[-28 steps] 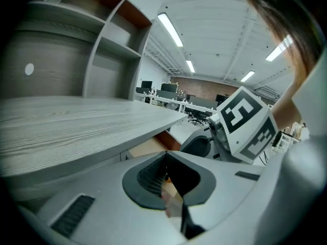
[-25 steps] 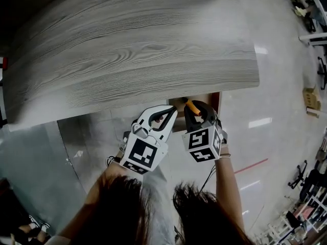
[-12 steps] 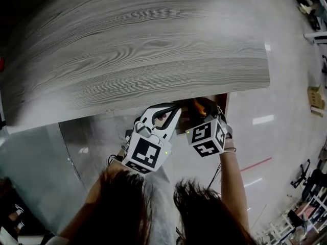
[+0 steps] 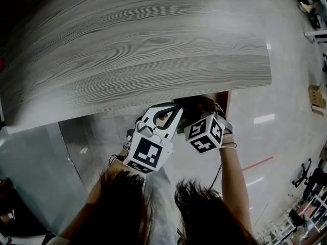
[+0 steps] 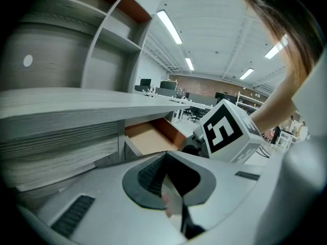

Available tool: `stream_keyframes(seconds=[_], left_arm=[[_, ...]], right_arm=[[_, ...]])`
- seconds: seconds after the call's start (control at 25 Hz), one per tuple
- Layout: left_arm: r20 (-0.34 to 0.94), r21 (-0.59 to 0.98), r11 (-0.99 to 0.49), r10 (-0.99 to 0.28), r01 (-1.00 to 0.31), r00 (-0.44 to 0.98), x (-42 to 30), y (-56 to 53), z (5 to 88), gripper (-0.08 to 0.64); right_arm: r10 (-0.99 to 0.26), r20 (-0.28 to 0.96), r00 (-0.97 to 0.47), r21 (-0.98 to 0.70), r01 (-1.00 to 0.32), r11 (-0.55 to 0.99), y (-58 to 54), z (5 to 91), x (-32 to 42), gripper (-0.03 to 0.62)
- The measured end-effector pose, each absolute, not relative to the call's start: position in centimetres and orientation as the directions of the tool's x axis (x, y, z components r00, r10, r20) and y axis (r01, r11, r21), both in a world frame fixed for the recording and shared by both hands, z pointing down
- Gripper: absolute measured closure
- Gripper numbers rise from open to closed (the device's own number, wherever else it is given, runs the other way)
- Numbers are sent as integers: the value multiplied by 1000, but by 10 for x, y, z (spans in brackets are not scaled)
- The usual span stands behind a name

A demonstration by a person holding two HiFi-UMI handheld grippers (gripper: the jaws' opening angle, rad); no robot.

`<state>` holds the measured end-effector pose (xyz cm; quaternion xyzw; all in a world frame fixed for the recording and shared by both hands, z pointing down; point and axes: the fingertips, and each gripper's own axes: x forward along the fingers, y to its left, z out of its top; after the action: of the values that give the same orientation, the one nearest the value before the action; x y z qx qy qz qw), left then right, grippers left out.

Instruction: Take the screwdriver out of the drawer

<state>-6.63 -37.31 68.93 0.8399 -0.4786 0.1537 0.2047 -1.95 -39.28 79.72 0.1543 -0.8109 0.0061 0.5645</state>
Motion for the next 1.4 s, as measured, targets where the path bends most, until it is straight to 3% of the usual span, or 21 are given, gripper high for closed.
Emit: stream_keyframes(seconds=[0.36, 1.4], left_arm=[[459, 189, -450, -745, -873, 484, -68, -372, 690, 543], [434, 131, -461, -769, -878, 469, -49, -332, 629, 543]], right_arm=[[-250, 920, -302, 197, -197, 961, -392, 797, -18, 506], [-425, 857, -292, 342, -296, 892, -373, 707, 14, 509]])
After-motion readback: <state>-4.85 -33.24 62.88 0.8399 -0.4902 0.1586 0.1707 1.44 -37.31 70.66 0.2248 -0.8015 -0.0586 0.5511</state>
